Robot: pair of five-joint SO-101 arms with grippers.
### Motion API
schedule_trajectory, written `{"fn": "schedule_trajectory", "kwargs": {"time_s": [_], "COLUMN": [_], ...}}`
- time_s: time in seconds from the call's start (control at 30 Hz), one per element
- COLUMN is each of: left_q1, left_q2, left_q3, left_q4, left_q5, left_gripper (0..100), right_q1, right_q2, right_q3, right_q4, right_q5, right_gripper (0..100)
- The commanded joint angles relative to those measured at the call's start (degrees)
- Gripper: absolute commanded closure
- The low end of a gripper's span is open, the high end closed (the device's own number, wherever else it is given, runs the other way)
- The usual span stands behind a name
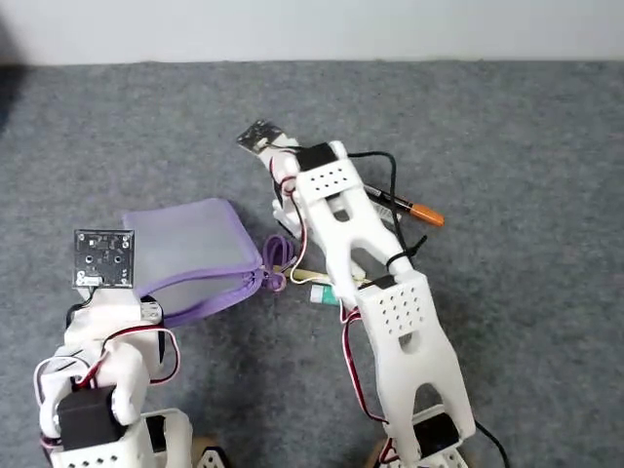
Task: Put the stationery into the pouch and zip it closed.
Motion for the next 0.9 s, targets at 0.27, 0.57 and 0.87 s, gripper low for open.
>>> {"fn": "schedule_trajectory", "kwargs": {"time_s": [0.27,0.57,0.87], "left_q1": [0.35,0.35,0.35], "left_q2": [1.67,15.03,31.56], "left_q3": [-5.93,-17.89,-31.25], "left_q4": [2.37,4.22,4.31], "left_q5": [0.79,0.97,1.67], "left_gripper": [99,99,99], "right_q1": [1.63,1.98,-0.13], "right_q2": [-1.54,-14.11,-38.46], "right_q3": [-26.64,-25.14,-4.31], "right_q4": [19.56,19.65,19.38], "right_q5": [-7.47,-11.52,-17.32], "right_gripper": [99.1,99.1,99.1]}}
